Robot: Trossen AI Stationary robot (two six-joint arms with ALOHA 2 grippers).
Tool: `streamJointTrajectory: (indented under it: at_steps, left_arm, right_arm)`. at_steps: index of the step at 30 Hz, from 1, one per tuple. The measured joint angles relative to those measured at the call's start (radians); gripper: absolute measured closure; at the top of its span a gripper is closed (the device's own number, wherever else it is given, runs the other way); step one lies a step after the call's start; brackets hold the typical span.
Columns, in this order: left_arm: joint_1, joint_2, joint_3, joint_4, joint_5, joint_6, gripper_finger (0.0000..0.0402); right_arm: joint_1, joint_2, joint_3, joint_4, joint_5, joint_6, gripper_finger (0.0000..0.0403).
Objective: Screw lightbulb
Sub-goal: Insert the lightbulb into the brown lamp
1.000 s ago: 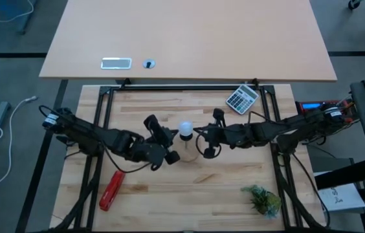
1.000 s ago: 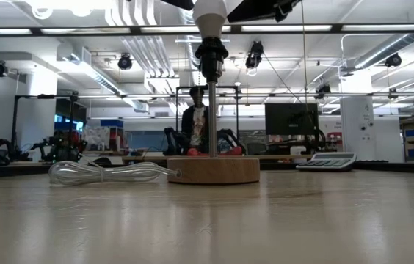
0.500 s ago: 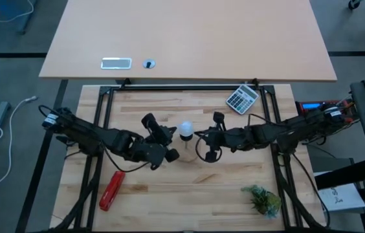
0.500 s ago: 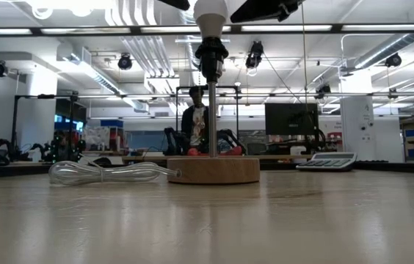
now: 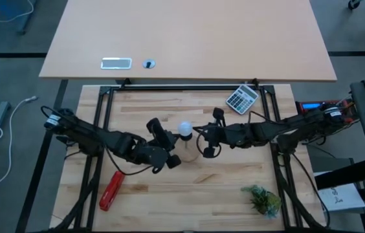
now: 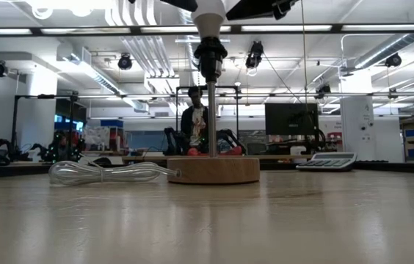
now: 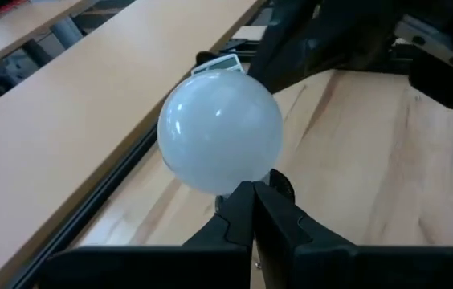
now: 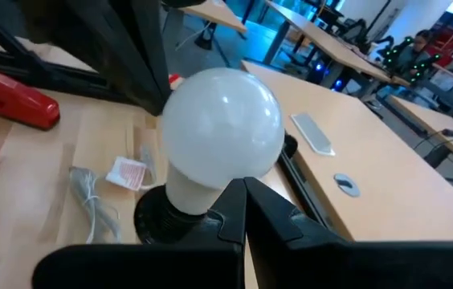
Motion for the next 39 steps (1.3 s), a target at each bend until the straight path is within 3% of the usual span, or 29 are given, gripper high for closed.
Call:
streamJointTrajectory:
  at_steps: [17, 26, 39]
  left_arm:
    - [0.018, 0.003, 0.0, -0.012, -0.011, 0.002, 0.0401]
    - [-0.016, -0.01, 0.008, -0.029, -0.008, -0.026, 0.0401]
    - [0.022, -0.005, -0.002, -0.018, -0.008, -0.021, 0.0402]
  right_arm:
    - [0.035, 0.002, 0.0, 0.004, -0.065, 0.05, 0.0403]
    - [0.021, -0.007, 0.0, -0.067, 0.114, 0.042, 0.0403]
    - [-0.023, 0.001, 0.0, -0.025, -0.007, 0.027, 0.0403]
